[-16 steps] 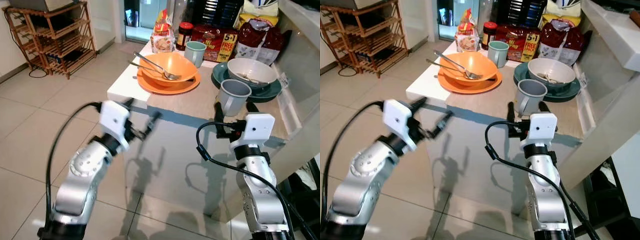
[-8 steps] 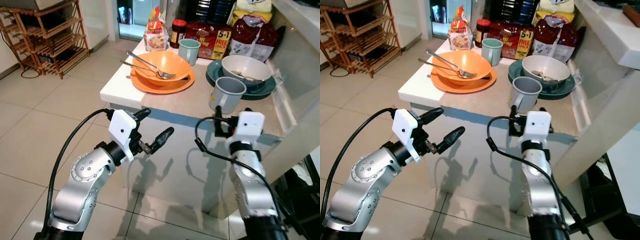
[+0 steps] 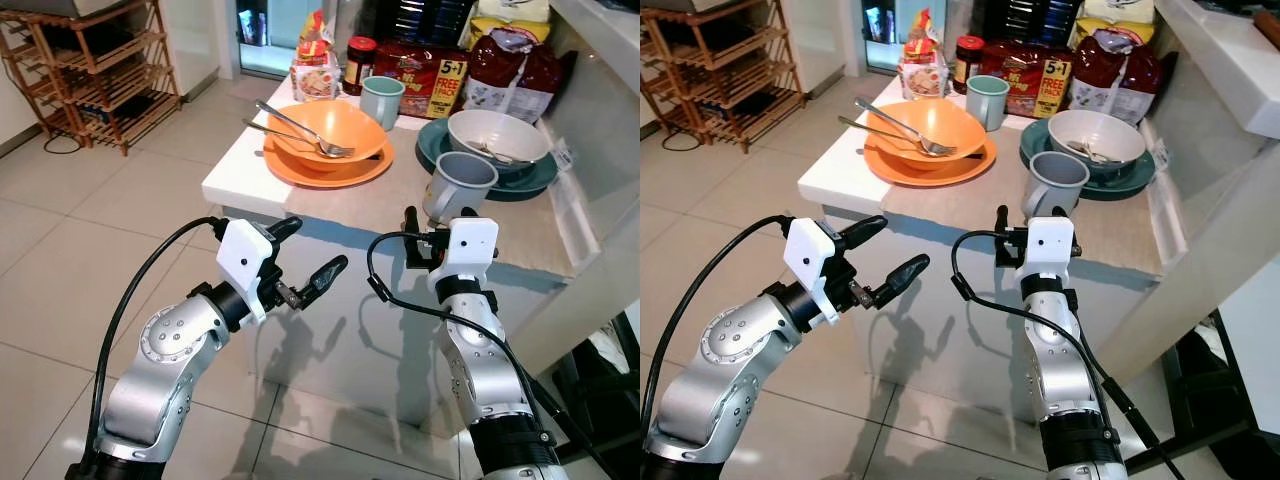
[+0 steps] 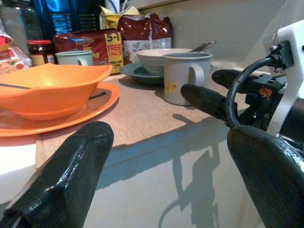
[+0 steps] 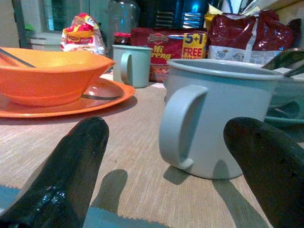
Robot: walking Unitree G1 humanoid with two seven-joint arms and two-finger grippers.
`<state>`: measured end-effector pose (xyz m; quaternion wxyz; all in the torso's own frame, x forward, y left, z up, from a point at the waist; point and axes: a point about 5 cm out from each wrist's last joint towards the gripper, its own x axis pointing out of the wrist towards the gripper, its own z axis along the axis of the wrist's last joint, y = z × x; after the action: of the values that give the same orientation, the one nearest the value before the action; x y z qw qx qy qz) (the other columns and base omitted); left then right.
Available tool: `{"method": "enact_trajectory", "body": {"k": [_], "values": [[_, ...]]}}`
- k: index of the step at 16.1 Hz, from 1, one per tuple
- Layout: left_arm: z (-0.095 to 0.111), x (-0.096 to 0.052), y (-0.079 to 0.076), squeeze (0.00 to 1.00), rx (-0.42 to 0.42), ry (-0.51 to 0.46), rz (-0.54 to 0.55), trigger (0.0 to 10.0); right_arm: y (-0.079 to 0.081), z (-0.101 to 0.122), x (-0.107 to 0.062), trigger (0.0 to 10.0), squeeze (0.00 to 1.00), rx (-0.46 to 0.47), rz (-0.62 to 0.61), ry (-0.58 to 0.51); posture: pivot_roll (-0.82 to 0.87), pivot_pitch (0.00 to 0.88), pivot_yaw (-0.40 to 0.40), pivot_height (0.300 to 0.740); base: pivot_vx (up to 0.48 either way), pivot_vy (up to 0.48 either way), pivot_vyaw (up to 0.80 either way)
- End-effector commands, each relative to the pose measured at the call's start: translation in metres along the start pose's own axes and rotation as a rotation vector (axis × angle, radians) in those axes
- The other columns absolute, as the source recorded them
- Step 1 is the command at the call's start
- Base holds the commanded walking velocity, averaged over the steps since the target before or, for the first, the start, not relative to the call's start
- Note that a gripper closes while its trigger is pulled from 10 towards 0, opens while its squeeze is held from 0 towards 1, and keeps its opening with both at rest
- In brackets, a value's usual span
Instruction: Setting the table
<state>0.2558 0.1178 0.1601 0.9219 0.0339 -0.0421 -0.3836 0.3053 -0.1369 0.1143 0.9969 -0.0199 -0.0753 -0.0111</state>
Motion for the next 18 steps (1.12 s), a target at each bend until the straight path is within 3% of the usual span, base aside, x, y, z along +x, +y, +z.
{"method": "enact_trajectory", "body": {"k": [1,4,10,15,18], "values": [[0.006,0.002,-0.002,0.00,0.011,-0.016,-0.022,10.0,0.000,0.005,0.001,10.0,0.00,-0.016,0.015,-0.035,0.10,0.004,-0.061,0.740,0.000,0.000,0.00],[0.006,0.003,-0.001,0.00,0.016,-0.014,-0.024,10.0,-0.001,0.002,0.004,10.0,0.00,-0.024,0.023,-0.034,0.10,0.008,-0.057,0.740,0.000,0.000,0.00],[0.006,0.003,0.000,0.00,0.022,-0.011,-0.030,10.0,-0.025,0.001,0.020,10.0,0.00,-0.031,-0.138,-0.006,0.10,0.012,-0.052,0.740,0.000,0.000,0.00],[0.007,0.001,-0.001,0.00,0.019,-0.014,-0.027,10.0,-0.039,0.005,-0.004,10.0,0.00,-0.026,-0.204,-0.031,0.10,0.016,-0.054,0.740,0.000,0.000,0.00],[0.007,0.001,-0.004,0.00,0.012,-0.019,-0.036,10.0,-0.067,0.011,-0.023,10.0,0.00,-0.065,-0.278,-0.043,0.09,0.017,-0.052,0.740,0.000,0.000,0.00]]}}
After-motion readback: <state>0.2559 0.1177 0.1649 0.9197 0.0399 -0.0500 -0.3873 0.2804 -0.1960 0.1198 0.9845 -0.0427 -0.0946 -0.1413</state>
